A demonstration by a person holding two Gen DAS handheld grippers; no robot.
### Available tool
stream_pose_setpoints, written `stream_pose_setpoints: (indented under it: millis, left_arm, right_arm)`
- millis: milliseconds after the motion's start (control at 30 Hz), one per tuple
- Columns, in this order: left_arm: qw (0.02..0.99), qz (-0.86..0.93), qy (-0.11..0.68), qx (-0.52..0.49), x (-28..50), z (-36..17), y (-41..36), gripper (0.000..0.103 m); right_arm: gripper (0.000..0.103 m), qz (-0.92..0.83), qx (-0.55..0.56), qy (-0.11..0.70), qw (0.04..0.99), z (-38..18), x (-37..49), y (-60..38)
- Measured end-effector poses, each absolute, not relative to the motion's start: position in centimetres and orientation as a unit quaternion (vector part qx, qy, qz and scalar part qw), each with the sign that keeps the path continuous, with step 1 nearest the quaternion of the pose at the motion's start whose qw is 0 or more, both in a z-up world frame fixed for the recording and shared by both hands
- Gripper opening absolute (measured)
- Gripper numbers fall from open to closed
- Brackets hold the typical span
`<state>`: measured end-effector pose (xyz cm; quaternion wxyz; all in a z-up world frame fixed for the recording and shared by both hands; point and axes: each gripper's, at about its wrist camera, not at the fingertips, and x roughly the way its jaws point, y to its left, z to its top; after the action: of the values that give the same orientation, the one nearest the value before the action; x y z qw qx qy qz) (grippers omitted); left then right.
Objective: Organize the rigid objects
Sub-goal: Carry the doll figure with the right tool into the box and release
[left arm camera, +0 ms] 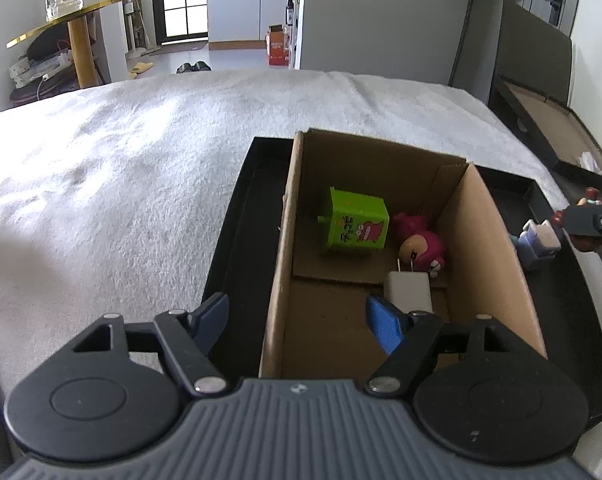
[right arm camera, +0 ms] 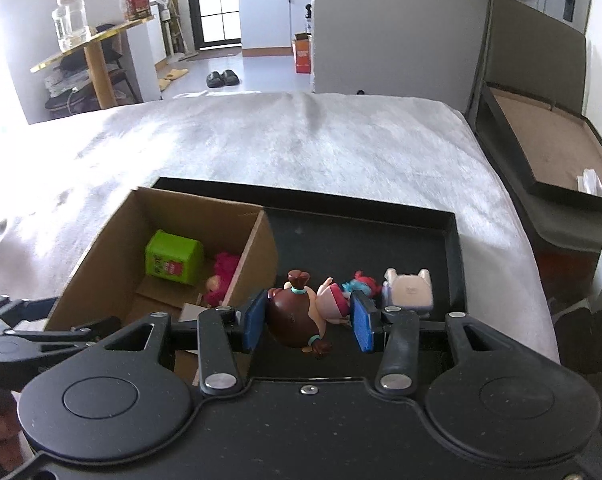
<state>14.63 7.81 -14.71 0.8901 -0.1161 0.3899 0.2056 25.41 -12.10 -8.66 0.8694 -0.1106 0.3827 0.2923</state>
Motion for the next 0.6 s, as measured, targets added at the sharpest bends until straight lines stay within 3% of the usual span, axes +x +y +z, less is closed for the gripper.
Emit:
stream_pose_setpoints:
  millis: [300,400,467,600]
  left_arm:
    - [0.892,0.197,0.389,-0.120,14.0,-14.8,7.9,0.061]
    - [0.890,0.194,0.393,-0.125,13.9,-15.2,8.1,0.050]
    - [0.889,0.188,0.397,-0.132,13.9,-15.6,8.4,0.037]
    - [0.890,0.188,0.393,-0.136,13.7,-15.6,8.7,0.026]
  right_arm:
    - [0.044,0.314,-0.115,0.371,0.866,-8.0,24.4,-9.6]
    - [0.044,0.324,-0.118,0.367,0.864,-8.0,23.9,-8.5]
    - [0.044,0.331,-0.121,0.362,0.863,-8.0,23.5,-7.7]
    - [0.044,0.340,-0.135,0.361,0.858,-8.4,23.0,-6.1]
